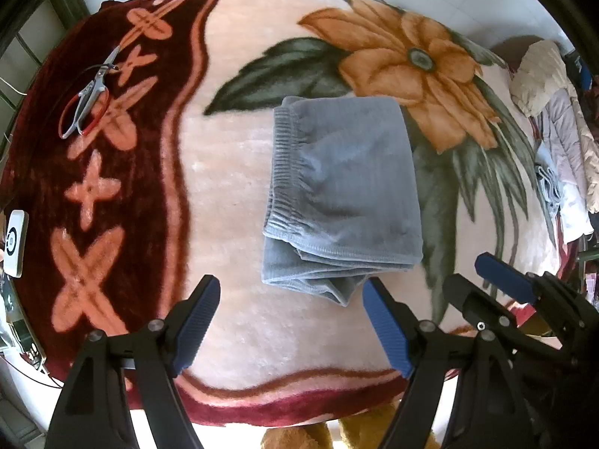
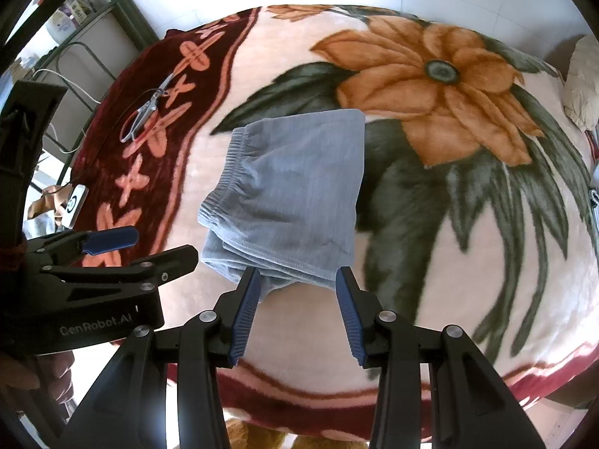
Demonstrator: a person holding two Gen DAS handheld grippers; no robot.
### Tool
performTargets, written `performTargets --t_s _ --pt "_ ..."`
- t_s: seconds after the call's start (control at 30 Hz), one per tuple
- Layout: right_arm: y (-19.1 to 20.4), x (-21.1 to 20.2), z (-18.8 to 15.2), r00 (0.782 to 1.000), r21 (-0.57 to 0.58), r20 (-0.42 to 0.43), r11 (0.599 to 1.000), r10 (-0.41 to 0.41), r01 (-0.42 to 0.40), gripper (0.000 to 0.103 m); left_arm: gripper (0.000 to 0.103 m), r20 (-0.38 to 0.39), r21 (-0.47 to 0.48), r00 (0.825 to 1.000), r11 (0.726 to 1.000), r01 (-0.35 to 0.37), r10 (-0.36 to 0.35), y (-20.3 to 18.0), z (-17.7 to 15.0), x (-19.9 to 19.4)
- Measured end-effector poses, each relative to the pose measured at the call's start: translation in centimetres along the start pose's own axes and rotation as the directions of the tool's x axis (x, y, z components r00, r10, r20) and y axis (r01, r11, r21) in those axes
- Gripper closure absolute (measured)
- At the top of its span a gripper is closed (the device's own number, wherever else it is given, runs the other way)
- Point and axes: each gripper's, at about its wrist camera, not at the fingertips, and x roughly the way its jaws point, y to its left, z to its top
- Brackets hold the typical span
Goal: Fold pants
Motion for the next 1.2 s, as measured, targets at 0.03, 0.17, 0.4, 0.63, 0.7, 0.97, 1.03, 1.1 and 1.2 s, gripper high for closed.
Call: performTargets --t_s 0.03,0.17,0.4,0.63,0.7,0.97,1.03,1.1,1.2 --pt "-0.02 0.0 0.01 1.0 0.0 0.0 1.0 0.0 0.0 0.061 0.021 0.0 -0.001 1.0 1.0 0.002 -0.002 -0.02 0.04 0.05" --pt "-0.01 0.08 0.06 1.0 0.003 -0.001 1.0 -0.002 0.002 0.061 0.021 0.0 -0.002 1.0 1.0 0.002 -0.002 0.04 0.16 0.04" --pt "-0.19 0.19 0.08 1.0 0.002 0.0 1.0 0.0 0.0 0.061 0.021 -0.001 -0.002 1.0 1.0 0.003 -0.003 0.07 0.18 0.06" --pt "-0.3 0.32 0.09 1.0 -0.001 -0.002 1.0 -0.001 0.001 0.061 0.021 -0.006 -0.007 1.0 1.0 0.008 -0.008 -0.01 0.4 0.33" --pt "-0.28 0.44 0.12 1.0 0.004 -0.002 1.0 -0.003 0.003 0.061 0.021 -0.007 -0.009 1.0 1.0 0.01 -0.01 -0.04 0.4 0.45" --pt "-0.18 0.55 0.09 1.0 0.005 -0.002 1.0 -0.004 0.004 0.061 0.021 -0.008 -0.007 1.0 1.0 0.012 -0.012 0.11 0.35 0.56" --pt "-0.15 0.55 0.1 1.0 0.002 -0.002 1.0 -0.004 0.004 0.061 0.021 -0.007 -0.007 1.0 1.0 0.012 -0.012 0.18 0.31 0.61" --pt "-0.12 0.55 0.1 1.0 0.001 -0.002 1.0 -0.005 0.005 0.061 0.021 -0.007 -0.009 1.0 1.0 0.014 -0.014 0.17 0.32 0.63" --pt "-0.11 0.52 0.1 1.0 0.002 -0.001 1.0 -0.006 0.006 0.061 0.021 -0.007 -0.01 1.0 1.0 0.018 -0.018 0.29 0.32 0.74"
